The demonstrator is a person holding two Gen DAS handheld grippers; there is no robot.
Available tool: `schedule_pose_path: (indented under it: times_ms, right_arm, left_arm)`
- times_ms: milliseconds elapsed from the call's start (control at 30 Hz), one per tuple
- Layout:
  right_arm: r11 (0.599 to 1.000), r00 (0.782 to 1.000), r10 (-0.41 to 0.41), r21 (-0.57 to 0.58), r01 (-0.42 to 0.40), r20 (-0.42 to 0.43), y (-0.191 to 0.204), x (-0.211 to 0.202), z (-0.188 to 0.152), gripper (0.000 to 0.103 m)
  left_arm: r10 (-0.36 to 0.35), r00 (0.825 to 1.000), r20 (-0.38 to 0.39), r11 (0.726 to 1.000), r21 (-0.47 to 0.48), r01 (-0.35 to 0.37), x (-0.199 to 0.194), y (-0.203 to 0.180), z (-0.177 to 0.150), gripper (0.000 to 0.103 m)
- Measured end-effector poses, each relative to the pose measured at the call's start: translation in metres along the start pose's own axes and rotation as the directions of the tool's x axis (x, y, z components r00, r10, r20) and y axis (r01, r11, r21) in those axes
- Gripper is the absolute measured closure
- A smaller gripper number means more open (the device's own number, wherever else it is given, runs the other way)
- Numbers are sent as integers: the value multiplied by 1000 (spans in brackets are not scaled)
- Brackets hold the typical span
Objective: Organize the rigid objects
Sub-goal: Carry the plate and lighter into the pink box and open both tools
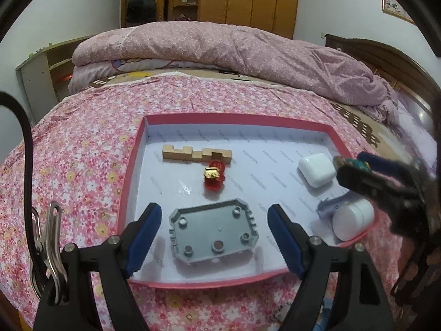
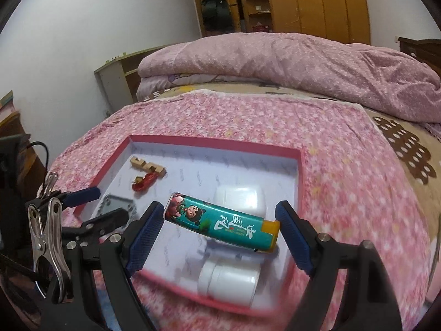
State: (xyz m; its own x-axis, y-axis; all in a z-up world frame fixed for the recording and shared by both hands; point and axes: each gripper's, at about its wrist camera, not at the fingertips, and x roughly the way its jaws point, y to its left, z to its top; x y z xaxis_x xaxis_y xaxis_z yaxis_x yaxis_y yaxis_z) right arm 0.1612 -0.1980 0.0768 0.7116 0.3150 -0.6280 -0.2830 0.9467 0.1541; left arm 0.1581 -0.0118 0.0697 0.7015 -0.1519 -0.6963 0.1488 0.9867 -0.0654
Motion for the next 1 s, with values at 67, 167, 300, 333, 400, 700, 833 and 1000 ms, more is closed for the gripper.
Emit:
schedule_pose_path:
  times_ms: [67,167,300,333,400,700,833,1000]
  right_arm:
    - [1000,1000,1,-7,-2,-11,-2,11,6,19]
    - [1000,1000,13,-2,-13,-24,-5,25,11,19]
    - [1000,999,14,-5,-14,-37,-8,40,18,19]
    - [1000,999,14,-4,-14,-41,-8,42,18,19]
    - [1000,998,16,-1,-16,-53,-8,49,19,19]
    - [1000,999,-5,-7,5,-49,-4,52,18,18]
    - [1000,999,30,-7,-30,-29,-2,45,18,18]
    - [999,999,32,-38,-32,15,3,31,17,18]
  left_arm:
    - [19,1000,4,1000,2,-19,2,1,1,20]
    - [30,1000,0,1000,-2,-30,4,3,1,20]
    - [43,999,-7,999,-1,-43,7,5,0,20]
    - [44,999,-9,999,-2,-44,8,6,-1,20]
    - [40,999,-11,999,-3,-40,9,6,-2,20]
    - [23,1000,-19,999,24,-22,8,-1,-5,20]
    - [6,1000,-22,999,37,-5,6,-5,-6,20]
    - [7,1000,-30,999,37,-6,6,-8,-6,20]
